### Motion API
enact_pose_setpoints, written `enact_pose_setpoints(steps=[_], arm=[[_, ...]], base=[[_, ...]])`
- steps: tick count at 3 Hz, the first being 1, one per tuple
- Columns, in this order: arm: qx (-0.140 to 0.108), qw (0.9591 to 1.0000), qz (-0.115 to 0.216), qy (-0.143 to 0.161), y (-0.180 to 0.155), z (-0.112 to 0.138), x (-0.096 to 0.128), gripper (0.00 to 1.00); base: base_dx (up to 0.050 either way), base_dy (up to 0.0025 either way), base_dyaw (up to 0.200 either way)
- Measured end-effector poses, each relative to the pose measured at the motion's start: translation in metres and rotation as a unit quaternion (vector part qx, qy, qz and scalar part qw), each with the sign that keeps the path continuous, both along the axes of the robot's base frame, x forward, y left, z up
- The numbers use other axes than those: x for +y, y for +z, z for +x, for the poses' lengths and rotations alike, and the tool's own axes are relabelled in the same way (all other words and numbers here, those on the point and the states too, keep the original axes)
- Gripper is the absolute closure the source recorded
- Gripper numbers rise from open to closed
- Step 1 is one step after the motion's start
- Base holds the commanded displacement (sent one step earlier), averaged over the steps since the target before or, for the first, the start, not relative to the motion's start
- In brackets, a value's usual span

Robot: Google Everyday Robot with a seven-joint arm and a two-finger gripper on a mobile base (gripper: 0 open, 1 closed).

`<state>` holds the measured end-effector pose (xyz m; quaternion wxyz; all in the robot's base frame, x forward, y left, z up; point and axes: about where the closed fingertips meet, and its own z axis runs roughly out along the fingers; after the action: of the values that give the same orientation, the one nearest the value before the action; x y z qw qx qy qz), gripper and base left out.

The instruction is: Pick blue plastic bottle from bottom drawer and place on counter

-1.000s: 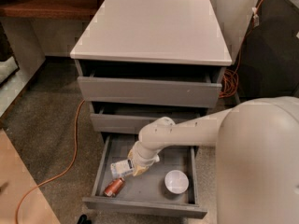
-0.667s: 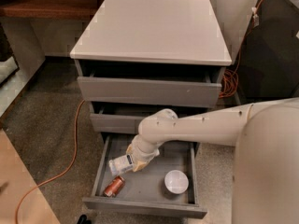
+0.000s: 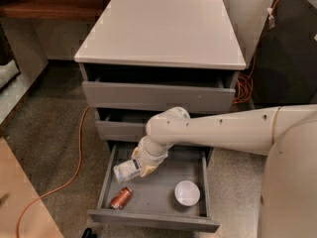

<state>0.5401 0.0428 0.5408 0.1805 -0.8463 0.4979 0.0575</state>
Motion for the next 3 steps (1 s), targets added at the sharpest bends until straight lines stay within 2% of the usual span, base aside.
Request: enact_pose_setpoints(steps=[1, 3], arm=[[-0.005, 0.9999, 0.009, -0.008, 0.007, 0.004, 0.002, 1.0], [-0.031, 0.9982, 0.038, -0.034, 0.072, 0.018, -0.001, 1.0]], base=[[0.0, 0.0, 0.0], [0.0, 0.0, 0.0]])
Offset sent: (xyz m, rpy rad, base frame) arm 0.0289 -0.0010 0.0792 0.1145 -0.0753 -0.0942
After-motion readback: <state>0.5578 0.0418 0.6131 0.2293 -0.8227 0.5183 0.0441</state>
